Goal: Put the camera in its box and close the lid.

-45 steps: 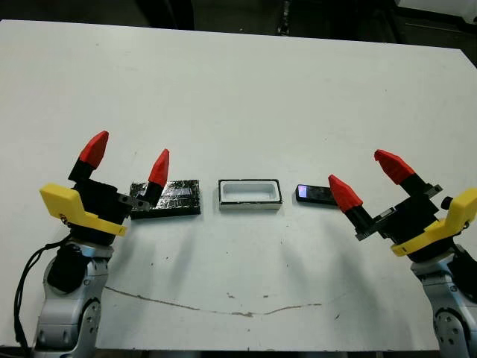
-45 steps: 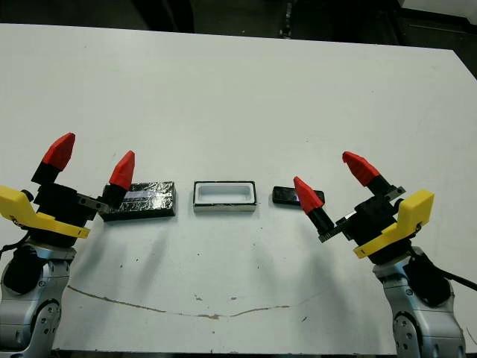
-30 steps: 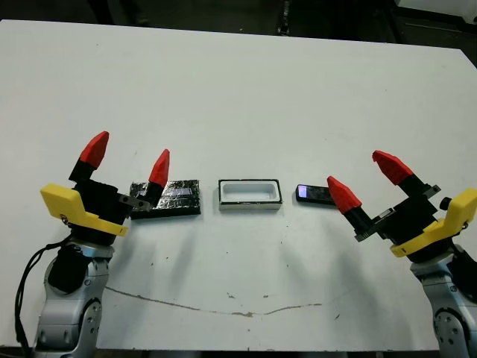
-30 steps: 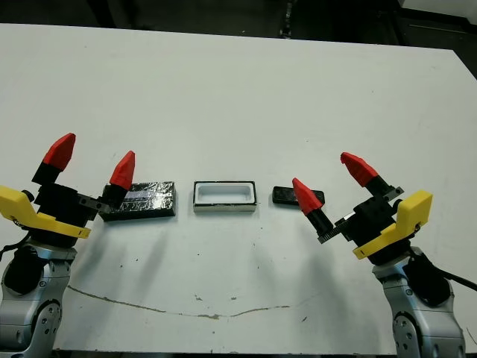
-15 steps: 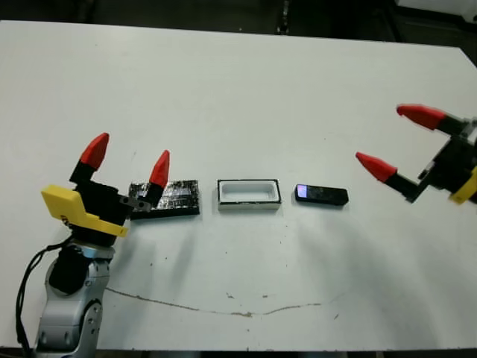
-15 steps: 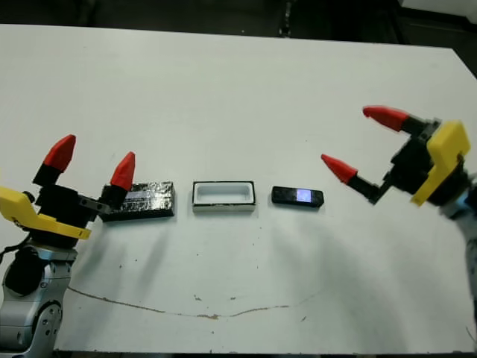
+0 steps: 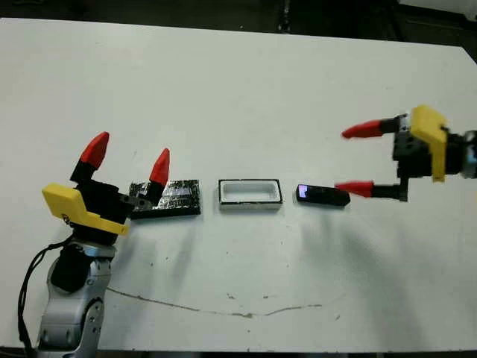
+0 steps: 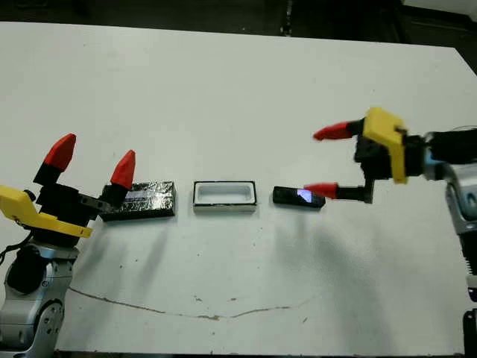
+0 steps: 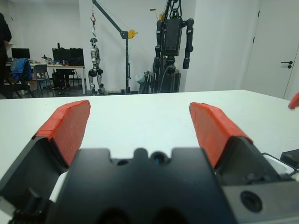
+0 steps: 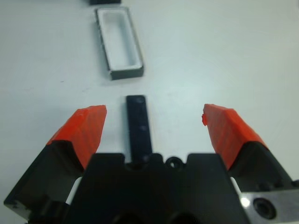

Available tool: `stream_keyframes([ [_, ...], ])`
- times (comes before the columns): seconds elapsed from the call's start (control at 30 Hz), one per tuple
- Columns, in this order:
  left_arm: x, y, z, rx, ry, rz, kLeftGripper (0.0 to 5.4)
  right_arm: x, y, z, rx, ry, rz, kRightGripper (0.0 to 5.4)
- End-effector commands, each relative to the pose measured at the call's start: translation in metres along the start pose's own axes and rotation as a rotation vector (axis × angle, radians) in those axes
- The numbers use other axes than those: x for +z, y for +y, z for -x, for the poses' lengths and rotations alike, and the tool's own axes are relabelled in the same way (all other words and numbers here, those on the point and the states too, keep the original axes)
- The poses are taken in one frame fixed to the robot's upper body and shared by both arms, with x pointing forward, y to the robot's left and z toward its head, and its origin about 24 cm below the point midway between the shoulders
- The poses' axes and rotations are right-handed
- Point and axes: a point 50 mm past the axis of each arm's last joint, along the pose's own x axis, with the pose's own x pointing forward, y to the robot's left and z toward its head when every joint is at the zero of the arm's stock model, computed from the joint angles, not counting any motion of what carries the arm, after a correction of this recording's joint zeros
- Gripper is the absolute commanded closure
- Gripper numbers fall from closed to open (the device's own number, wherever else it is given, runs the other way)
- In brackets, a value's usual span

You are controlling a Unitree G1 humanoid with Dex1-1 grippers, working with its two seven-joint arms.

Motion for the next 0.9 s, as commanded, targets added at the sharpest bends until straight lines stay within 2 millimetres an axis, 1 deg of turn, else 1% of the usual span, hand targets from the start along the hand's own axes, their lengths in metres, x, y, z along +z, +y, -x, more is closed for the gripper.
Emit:
stream_keyframes([
  [0.03,-0.002,0.000,0.001,0.004,0.015,-0.007,0.00,-0.003,-0.003,-0.006,0.054,0.045,-0.014,0.02],
  [0.1,-0.002,0.000,0.000,0.003,0.017,-0.012,0.00,-0.006,-0.004,-0.010,0.078,0.089,-0.049,0.02],
  [0.2,-0.003,0.000,0.000,0.001,0.018,-0.007,0.00,-0.007,-0.005,-0.014,0.089,0.114,-0.053,0.02],
  [0.4,-0.003,0.000,0.000,-0.004,0.023,0.004,0.00,-0.010,-0.004,-0.020,0.081,0.105,-0.035,0.02],
  [0.73,-0.004,-0.002,0.001,-0.001,0.024,0.005,0.00,-0.017,-0.002,-0.027,0.082,0.096,-0.066,0.02],
  [0.9,-0.004,-0.002,0.002,0.001,0.029,0.009,0.00,-0.019,0.000,-0.031,0.079,0.101,-0.054,0.02],
])
